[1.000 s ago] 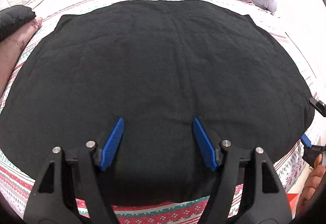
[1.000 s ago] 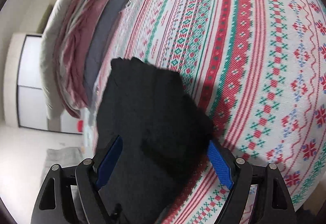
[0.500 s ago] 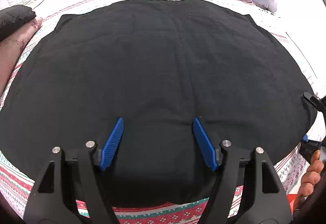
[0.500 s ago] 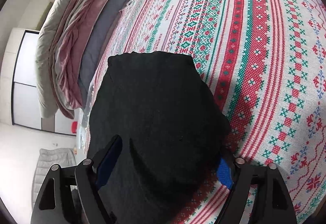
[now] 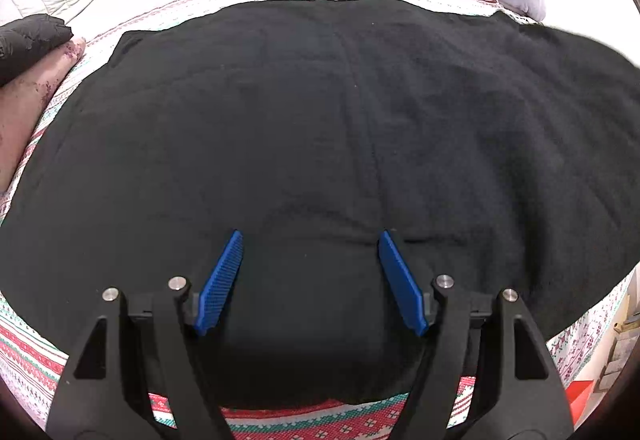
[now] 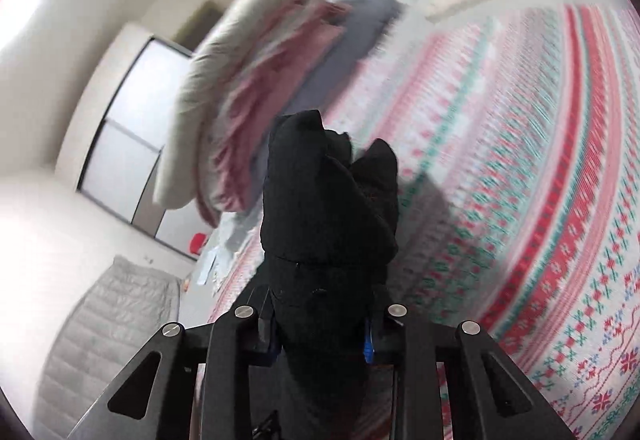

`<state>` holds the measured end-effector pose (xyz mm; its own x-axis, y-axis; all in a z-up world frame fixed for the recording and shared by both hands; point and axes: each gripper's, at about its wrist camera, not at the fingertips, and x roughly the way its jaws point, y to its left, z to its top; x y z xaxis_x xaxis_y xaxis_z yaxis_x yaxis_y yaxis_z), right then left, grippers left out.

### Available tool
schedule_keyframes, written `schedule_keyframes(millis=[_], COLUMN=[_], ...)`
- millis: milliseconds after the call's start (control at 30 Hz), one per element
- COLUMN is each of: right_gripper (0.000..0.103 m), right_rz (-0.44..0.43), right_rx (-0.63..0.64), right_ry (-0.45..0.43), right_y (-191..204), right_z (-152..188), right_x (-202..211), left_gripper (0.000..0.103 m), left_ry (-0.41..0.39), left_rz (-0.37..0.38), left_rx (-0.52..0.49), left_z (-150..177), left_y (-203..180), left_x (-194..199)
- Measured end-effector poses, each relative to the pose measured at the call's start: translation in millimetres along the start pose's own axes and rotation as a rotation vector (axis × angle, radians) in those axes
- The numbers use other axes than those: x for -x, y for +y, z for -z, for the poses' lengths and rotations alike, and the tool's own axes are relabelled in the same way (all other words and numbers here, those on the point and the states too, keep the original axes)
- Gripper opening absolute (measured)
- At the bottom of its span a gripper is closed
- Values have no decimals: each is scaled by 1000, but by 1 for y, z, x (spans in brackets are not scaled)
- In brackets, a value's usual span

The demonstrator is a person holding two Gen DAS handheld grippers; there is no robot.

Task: Fold large clothes
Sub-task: 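Grasp the coat's side edge with the right gripper and lift it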

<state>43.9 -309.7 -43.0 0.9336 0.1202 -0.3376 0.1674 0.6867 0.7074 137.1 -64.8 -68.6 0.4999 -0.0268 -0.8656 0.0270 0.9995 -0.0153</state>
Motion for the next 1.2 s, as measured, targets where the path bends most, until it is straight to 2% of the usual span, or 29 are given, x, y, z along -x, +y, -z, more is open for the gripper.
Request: schedule_keyframes(millis=[167,300,433,567,767,867,1000,1100,1200], right_gripper=[28,28,27,27,27,27,27,27,27], right_rz=[-26,8,30,46,69,88,79,53,-45], right_rx=[64,7,-35,-9,93,158,281,448,685], right_ry=[-14,-7,-4,-20,-58,-82,-127,-166,-177], right_y=[23,12,1,6,31,48,86,133,195], right_z=[2,-3,-4,-3,4,9,19,39,83], right_x=[-3,-5,1,5,7,5,1,-2,-4], left_gripper=[71,71,71,71,71,71,71,71,71], left_ry=[0,10,-9,-33,-58,-69,-51,-20,-30], left_rz=[11,45,43,64,10,1,29,97,115], left_rx=[2,12,35,104,249,310,394,454,514], left_z=[0,-3,-2,-2,5,13,26,33,37], left_y=[2,9,30,73,169,210,246,270,289], left_x=[3,13,31,49,64,71,77,77,84])
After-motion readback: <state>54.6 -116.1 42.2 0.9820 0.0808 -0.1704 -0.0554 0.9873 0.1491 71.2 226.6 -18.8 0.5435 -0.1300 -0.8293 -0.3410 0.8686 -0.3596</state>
